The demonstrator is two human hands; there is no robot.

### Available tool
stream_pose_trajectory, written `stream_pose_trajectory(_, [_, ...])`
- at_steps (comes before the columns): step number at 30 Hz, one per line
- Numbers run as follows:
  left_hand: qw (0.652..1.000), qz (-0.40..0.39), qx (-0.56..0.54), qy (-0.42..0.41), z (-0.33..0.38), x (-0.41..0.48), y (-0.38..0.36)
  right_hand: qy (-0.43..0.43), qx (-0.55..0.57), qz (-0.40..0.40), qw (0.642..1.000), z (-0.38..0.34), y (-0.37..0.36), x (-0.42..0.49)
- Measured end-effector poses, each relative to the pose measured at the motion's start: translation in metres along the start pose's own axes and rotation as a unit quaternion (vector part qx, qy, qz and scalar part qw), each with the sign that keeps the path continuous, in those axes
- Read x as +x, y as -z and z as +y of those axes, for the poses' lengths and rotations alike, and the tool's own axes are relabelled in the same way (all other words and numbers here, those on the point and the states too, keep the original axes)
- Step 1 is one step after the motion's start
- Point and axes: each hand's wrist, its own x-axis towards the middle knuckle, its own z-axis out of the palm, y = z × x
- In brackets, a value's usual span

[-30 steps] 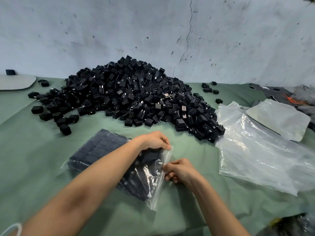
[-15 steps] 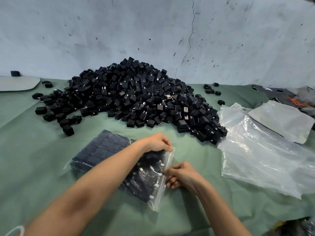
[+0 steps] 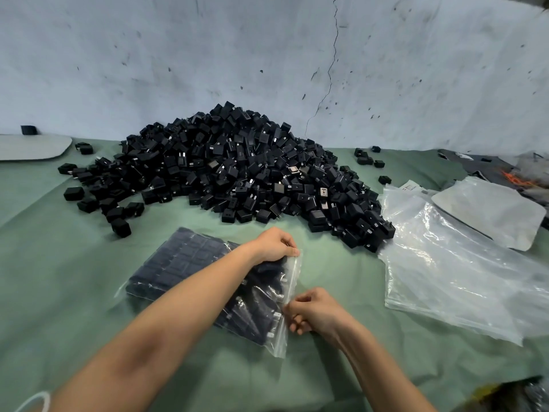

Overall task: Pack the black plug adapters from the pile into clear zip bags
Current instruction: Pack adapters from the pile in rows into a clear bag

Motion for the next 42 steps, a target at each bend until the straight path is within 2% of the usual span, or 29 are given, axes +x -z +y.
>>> stream_pose_trajectory(20, [1.0, 0.017, -0.008, 0.001, -0.006, 0.007, 0.0, 0.006, -0.027, -0.029, 0.999, 0.005, -0.004, -0.014])
stream_pose_trajectory(28, [1.0, 0.014, -0.007, 0.001, -0.008, 0.009, 0.0, -0.017, -0.035, -0.087, 0.995, 0.002, 0.003, -0.02])
stream_pose_trajectory(34, [1.0, 0.013, -0.008, -0.004, -0.008, 0.008, 0.001, -0.01, -0.045, -0.065, 0.997, 0.003, -0.005, -0.022])
stream_pose_trajectory(39, [1.0, 0.018, -0.003, -0.001, -0.008, 0.009, 0.0, -0.029, -0.051, -0.101, 0.993, 0.004, -0.003, -0.028])
stream_pose_trajectory(42, [1.0, 0.018, -0.002, 0.0, -0.008, 0.01, -0.001, -0.033, -0.066, -0.088, 0.993, 0.006, -0.006, -0.027])
